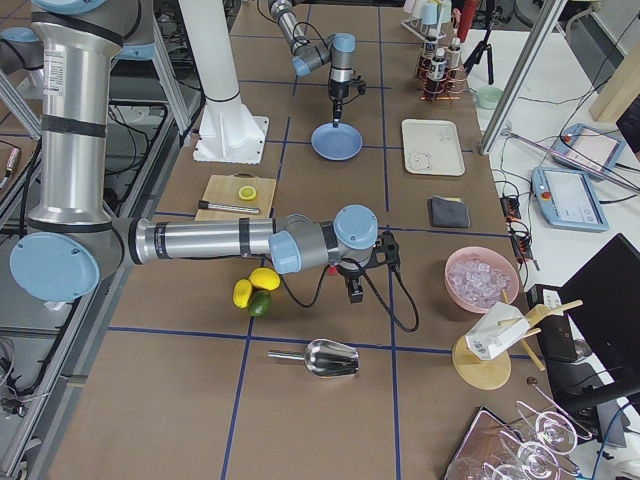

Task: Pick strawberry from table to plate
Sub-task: 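Slide the blue plate to center with left gripper while right reaches strawberry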

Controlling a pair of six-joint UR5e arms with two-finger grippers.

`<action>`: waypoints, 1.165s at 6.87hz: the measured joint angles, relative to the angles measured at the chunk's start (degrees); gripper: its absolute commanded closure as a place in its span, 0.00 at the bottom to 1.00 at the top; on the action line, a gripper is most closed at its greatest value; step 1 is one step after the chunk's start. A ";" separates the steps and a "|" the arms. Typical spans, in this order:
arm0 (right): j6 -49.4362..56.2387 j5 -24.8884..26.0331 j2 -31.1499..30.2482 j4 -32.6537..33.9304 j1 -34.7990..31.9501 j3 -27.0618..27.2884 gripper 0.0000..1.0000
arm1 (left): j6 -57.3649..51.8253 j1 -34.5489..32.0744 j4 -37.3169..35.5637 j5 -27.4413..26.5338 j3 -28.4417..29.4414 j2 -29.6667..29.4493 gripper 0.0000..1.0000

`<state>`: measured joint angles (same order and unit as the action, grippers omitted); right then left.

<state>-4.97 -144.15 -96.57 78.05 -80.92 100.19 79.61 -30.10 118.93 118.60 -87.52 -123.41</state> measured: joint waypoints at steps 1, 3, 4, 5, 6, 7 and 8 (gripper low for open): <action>-1.77 -0.74 -0.02 -0.15 0.67 0.45 0.00 | -0.02 0.06 -0.01 -0.14 -0.09 0.08 0.32; -11.44 -0.75 -0.08 -0.68 5.32 3.53 0.00 | 0.17 -0.09 -0.02 -0.16 -1.03 0.27 0.32; -15.12 1.33 -0.56 -2.53 7.98 4.40 0.00 | 0.34 -0.22 -0.04 -0.19 -1.74 0.47 0.31; -20.64 6.01 -1.43 -7.04 11.98 4.57 0.00 | 0.49 -0.37 -0.07 -0.22 -2.58 0.65 0.31; -29.32 12.58 -2.32 -14.10 17.67 3.86 0.00 | 0.58 -0.52 -0.12 -0.27 -3.57 0.88 0.30; -36.22 18.11 -3.24 -20.66 22.70 1.97 0.00 | 0.61 -0.60 -0.16 -0.29 -4.20 1.07 0.29; -40.92 20.94 -3.62 -25.28 25.99 0.00 0.01 | 0.63 -0.63 -0.18 -0.29 -4.46 1.26 0.29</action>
<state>-45.89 -123.21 -100.19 52.77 -54.93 100.18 80.24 -30.73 118.75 118.30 -91.98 -122.16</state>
